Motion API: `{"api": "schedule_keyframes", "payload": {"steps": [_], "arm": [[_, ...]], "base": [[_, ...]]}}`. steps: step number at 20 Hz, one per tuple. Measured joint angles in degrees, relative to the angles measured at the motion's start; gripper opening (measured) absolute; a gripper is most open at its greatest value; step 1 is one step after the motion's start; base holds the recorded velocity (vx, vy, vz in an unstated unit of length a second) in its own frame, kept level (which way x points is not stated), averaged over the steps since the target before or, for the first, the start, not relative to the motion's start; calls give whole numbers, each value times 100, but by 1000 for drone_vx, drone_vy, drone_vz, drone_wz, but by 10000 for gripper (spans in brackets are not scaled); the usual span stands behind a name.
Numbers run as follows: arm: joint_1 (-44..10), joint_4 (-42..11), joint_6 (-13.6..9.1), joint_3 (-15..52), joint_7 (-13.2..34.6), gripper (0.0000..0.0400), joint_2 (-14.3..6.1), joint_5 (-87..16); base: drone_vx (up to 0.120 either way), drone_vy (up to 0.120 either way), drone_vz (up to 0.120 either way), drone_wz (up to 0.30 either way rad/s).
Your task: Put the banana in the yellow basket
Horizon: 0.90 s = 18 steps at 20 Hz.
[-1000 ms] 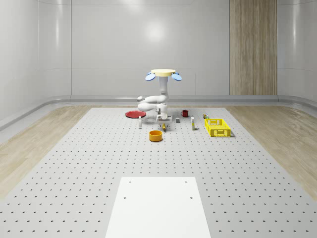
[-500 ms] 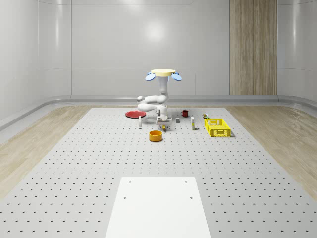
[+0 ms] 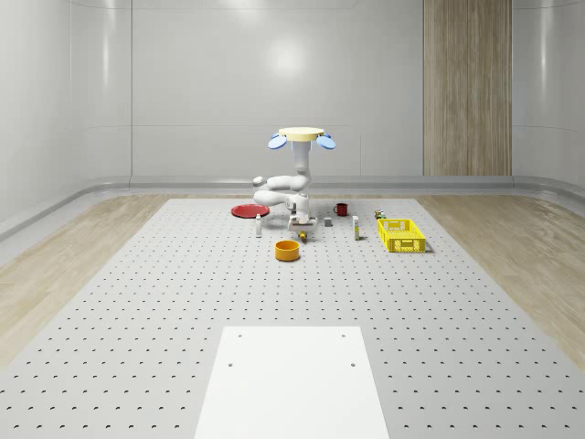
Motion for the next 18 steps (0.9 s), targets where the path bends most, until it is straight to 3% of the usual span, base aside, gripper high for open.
{"api": "schedule_keyframes", "payload": {"steps": [11,18], "arm": [[-10,-113,-208,561,-53,190,17,524],[-56,-163,-311,1021,60,190,-10,976]], "base": [[0,0,4,0],[0,0,120,0]]}}
